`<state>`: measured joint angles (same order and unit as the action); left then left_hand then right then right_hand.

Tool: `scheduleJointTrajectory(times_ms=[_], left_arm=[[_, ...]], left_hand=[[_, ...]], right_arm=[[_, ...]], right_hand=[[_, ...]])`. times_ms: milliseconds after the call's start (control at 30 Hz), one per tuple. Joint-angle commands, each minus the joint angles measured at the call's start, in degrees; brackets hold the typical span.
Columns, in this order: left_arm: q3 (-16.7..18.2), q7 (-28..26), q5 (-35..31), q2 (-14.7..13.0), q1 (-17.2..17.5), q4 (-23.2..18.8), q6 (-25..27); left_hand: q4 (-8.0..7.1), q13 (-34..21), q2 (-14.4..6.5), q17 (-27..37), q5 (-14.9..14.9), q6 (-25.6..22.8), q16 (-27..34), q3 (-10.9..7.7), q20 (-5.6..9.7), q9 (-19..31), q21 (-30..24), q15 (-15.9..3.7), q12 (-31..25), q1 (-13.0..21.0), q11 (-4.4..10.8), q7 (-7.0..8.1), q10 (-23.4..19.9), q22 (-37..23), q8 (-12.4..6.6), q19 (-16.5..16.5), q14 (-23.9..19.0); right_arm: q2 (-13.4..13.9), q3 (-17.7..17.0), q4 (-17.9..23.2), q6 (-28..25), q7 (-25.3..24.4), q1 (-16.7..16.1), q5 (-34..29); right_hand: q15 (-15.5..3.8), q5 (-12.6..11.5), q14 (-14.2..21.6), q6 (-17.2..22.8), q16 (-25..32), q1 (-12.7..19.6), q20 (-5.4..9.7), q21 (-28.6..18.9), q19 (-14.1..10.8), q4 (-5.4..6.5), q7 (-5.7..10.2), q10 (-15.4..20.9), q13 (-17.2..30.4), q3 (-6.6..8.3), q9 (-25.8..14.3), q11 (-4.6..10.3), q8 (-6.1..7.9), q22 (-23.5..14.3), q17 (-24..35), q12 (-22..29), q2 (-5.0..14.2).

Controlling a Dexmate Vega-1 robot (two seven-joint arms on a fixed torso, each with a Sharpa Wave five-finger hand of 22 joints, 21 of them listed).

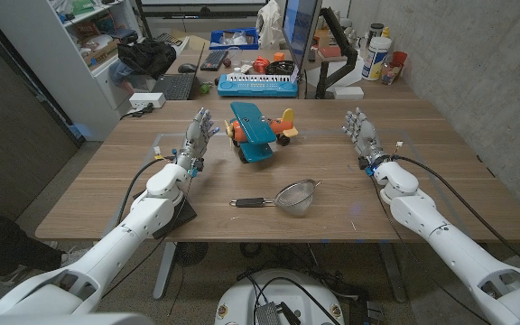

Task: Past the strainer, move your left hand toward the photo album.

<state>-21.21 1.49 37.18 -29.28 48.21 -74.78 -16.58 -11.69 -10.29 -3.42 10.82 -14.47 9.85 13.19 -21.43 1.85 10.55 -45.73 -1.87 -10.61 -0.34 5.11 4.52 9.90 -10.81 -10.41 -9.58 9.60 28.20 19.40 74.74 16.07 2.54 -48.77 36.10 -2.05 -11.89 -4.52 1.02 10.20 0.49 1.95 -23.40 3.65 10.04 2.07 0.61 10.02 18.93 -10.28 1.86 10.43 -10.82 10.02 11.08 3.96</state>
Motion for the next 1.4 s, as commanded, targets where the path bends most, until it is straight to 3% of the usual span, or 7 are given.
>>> scheduleJointTrajectory(times_ms=[33,233,400,467,533,600,1400], left_arm=[[0.0,-0.8,-0.5,-0.2,0.5,-0.6,0.2],[0.1,-1.1,-0.6,-0.5,0.8,-1.1,0.3],[0.2,-2.1,-1.5,-1.1,1.2,-2.0,0.4],[0.1,-3.3,-2.9,-1.9,1.4,-3.0,0.6],[0.1,-4.0,-3.7,-2.4,1.6,-3.6,0.8],[0.1,-4.3,-4.3,-2.9,1.7,-4.0,0.9],[0.0,-8.0,-11.9,-7.9,3.3,-9.6,1.0]], left_hand=[[0.06,-0.2,-7.8,0.3,-0.4,11.7,0.4,-0.55,4.04,0.1,-0.4,-3.42,-0.3,0.0,-0.22,0.39,8.9,-0.3,-0.48,-14.3,14.4],[0.07,-0.3,-7.8,0.3,-0.5,11.3,0.5,-0.69,3.33,0.2,-0.5,-2.74,-0.4,0.0,-0.53,0.63,8.8,-0.3,-0.6,-14.2,14.1],[0.15,-0.3,-7.6,0.4,-0.5,11.1,0.7,-0.81,-0.85,0.3,-0.7,-0.51,-0.4,0.1,-0.48,0.94,8.9,-0.3,-0.67,-14.0,13.1],[0.2,-0.3,-7.5,0.4,-0.5,10.9,0.8,-0.85,-1.77,0.3,-0.7,0.14,-0.5,0.1,-0.65,1.34,9.0,-0.3,-0.75,-14.0,12.5],[0.34,-0.3,-7.2,0.5,-0.5,10.7,0.9,-0.8,-3.58,0.3,-0.7,1.79,-0.5,0.2,-1.48,1.51,8.9,-0.3,-0.81,-14.3,12.0],[0.38,-0.3,-7.1,0.5,-0.5,10.7,0.9,-0.78,-4.44,0.3,-0.6,2.31,-0.6,0.3,-1.96,1.65,8.8,-0.3,-0.84,-14.5,11.8],[0.8,-0.4,-6.7,0.7,-0.4,9.3,1.1,-0.85,-5.42,0.4,-0.6,3.93,-0.9,0.8,-3.21,1.83,7.8,-0.2,-1.3,-14.3,10.4]], right_arm=[[-2.9,-4.3,0.4,-2.2,2.4,-1.2,-3.5],[-4.4,-6.2,0.6,-2.9,3.5,-1.6,-5.3],[-5.5,-7.4,0.6,-3.4,4.2,-1.7,-6.5],[-5.9,-7.8,0.7,-3.6,4.4,-1.8,-7.0],[-6.2,-8.1,0.8,-3.7,4.6,-1.8,-7.4],[-6.5,-8.4,0.8,-3.9,4.8,-1.9,-7.7],[-8.4,-10.8,1.7,-5.1,5.7,-2.6,-10.3]], right_hand=[[-1.3,-0.3,-0.3,0.1,0.4,0.2,2.86,-0.2,0.4,0.02,0.39,0.0,0.3,0.32,-0.1,0.51,0.35,-0.2,0.2,0.4,5.31],[-1.31,-0.3,-0.3,0.1,0.4,0.3,2.89,-0.2,0.3,0.02,0.37,0.0,0.3,0.32,-0.1,0.55,0.36,-0.2,0.2,0.4,5.34],[-1.32,-0.3,-0.3,0.1,0.4,0.2,2.91,-0.1,0.3,0.05,0.35,0.0,0.3,0.32,-0.1,0.53,0.36,-0.2,0.2,0.4,5.34],[-1.32,-0.3,-0.3,0.1,0.4,0.3,2.9,-0.1,0.3,0.05,0.37,0.0,0.3,0.32,-0.1,0.52,0.37,-0.2,0.2,0.4,5.33],[-1.32,-0.3,-0.3,0.1,0.4,0.3,2.91,-0.1,0.3,0.05,0.36,0.0,0.3,0.32,-0.1,0.52,0.37,-0.2,0.2,0.4,5.33],[-1.34,-0.3,-0.3,0.2,0.4,0.2,2.91,-0.1,0.3,0.06,0.4,0.0,0.3,0.29,-0.1,0.51,0.37,-0.2,0.2,0.4,5.3],[-0.98,-0.3,-0.1,0.8,0.4,0.3,2.73,0.1,0.1,0.02,0.36,0.4,0.3,0.24,-0.1,0.25,0.54,-0.2,0.1,0.5,5.28]])
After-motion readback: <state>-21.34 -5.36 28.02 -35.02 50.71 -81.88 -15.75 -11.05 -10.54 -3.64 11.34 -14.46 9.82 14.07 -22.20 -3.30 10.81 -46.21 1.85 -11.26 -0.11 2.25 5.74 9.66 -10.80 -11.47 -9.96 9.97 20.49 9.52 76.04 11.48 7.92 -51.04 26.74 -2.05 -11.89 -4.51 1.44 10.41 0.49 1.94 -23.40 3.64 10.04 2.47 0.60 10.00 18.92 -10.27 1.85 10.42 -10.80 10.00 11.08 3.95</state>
